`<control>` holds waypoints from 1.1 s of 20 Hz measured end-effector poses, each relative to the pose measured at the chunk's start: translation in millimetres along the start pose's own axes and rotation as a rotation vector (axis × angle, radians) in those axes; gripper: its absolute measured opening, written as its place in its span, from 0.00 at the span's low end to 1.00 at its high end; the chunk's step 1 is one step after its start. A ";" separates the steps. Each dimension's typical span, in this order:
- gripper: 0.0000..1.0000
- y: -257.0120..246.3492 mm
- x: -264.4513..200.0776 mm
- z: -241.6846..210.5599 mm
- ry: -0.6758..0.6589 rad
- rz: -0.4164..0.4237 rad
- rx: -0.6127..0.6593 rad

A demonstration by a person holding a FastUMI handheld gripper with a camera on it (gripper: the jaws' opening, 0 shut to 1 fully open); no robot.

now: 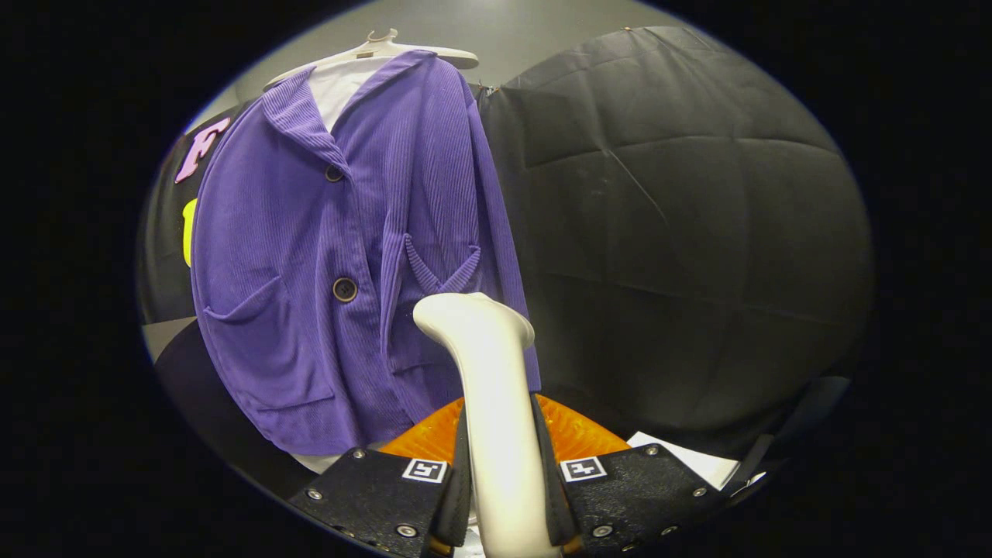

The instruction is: Iron the clothes twice with a garment steamer, once on the left side and once on the right side.

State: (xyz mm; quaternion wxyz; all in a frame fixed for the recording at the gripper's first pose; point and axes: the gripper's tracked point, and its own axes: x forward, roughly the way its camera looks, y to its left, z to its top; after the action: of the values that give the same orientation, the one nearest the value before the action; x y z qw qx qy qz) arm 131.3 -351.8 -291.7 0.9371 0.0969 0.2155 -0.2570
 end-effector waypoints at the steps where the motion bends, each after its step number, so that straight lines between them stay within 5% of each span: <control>1: 0.39 1.8 1.1 -10.8 0.034 0.003 -0.020; 10: 0.39 33.1 -29.8 -54.2 0.142 0.040 0.002; 22: 0.39 131.3 -120.1 -48.4 0.079 0.178 -0.075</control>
State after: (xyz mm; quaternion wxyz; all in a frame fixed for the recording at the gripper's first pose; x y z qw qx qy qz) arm 89.8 -173.3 -270.8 0.9499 0.0906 0.2524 -0.1604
